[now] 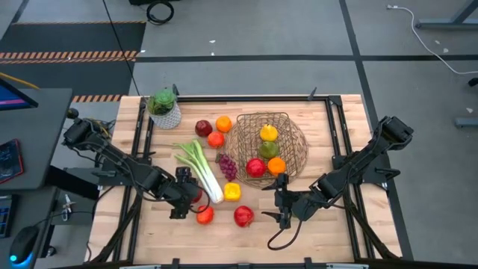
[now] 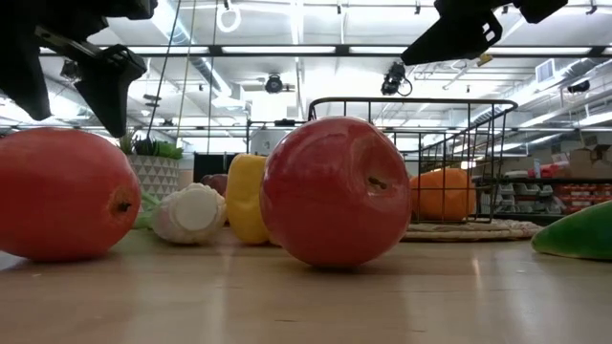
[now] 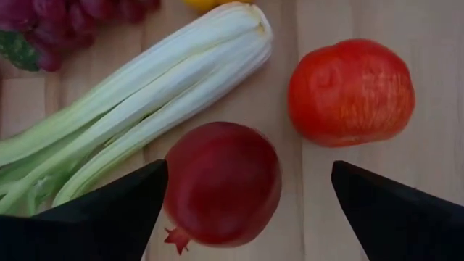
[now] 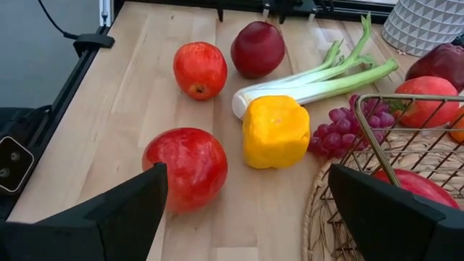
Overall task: Build produce basket
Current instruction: Put the pomegranate into the wire basket
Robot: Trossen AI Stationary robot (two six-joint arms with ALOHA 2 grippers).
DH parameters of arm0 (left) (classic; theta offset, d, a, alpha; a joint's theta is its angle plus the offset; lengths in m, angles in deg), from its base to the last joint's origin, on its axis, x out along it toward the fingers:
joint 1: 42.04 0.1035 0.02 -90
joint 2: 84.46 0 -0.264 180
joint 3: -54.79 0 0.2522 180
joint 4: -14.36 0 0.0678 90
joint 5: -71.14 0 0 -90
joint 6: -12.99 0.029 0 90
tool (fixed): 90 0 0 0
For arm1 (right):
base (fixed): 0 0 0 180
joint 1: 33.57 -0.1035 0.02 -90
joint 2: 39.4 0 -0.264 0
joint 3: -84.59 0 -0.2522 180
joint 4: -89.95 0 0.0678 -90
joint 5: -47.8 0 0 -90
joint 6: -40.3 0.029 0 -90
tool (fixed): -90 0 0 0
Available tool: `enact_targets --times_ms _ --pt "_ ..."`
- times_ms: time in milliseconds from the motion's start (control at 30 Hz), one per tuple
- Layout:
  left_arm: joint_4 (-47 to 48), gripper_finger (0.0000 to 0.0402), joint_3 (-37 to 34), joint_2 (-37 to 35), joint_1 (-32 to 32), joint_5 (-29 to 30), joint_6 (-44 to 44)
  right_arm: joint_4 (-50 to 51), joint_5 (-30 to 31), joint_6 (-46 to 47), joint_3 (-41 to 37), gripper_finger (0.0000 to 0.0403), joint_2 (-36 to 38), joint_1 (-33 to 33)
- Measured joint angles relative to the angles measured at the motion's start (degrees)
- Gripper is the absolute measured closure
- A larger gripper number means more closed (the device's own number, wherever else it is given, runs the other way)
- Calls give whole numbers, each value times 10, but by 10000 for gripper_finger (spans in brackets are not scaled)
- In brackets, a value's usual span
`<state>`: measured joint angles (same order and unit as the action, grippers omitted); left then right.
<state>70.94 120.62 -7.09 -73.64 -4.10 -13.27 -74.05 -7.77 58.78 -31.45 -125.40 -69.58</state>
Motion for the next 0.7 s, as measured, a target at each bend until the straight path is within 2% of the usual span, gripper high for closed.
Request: enact_targets --times_ms 133,433,700 --pt "-3 2 0 16 -7 1 32 0 0 5 0 19 0 0" --pt "-8 1 0 95 -36 36 204 -2 0 13 -3 19 0 0" --pt "15 1 1 152 -37 36 261 -35 0 15 -31 19 0 2"
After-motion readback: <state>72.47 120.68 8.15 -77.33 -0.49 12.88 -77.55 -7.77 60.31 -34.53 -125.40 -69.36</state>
